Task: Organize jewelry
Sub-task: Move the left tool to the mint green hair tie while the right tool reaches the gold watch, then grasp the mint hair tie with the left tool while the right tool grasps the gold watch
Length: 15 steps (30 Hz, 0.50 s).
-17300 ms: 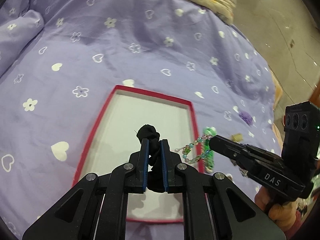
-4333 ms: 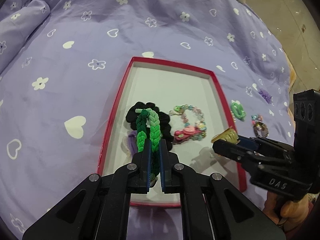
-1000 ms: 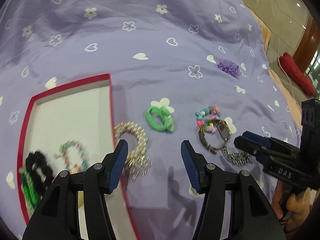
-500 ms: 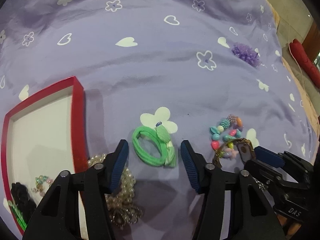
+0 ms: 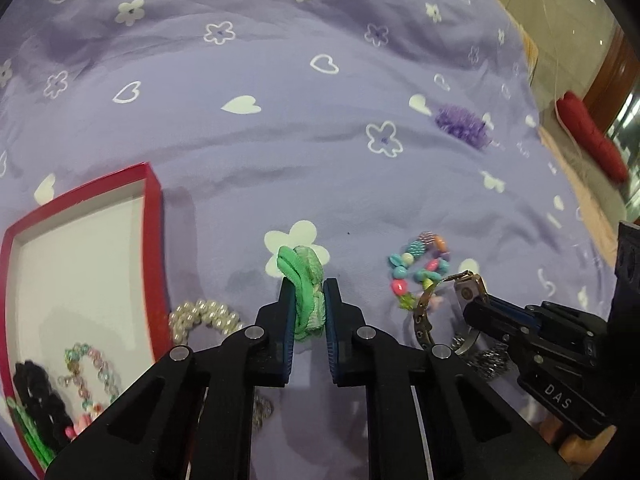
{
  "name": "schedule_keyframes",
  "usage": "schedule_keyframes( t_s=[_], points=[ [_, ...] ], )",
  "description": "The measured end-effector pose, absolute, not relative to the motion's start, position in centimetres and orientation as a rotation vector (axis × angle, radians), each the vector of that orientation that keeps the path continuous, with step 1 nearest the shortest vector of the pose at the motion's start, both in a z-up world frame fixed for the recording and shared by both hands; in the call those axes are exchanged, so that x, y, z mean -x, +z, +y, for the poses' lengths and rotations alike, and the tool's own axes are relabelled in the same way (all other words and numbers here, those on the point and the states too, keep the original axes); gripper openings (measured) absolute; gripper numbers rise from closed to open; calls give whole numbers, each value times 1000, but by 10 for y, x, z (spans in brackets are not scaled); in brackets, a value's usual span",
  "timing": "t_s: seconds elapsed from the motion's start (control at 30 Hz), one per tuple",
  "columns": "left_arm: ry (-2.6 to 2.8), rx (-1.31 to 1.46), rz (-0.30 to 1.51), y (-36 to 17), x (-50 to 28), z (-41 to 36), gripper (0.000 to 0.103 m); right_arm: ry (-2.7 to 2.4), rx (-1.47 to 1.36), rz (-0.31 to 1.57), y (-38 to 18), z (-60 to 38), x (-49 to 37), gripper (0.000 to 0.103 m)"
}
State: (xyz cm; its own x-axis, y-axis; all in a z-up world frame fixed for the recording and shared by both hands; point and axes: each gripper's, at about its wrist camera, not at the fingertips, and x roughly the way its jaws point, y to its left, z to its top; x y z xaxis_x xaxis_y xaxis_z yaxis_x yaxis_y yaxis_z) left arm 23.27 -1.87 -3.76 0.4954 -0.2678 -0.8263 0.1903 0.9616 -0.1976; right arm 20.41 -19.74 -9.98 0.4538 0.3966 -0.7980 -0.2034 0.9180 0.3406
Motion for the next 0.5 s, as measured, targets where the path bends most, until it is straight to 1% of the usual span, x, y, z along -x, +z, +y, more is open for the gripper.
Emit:
schedule_keyframes(
  t_s=[0.5],
  points=[
    [-287, 164, 909, 7, -159, 15, 11, 459, -222, 976, -61, -178, -176, 10]
  ],
)
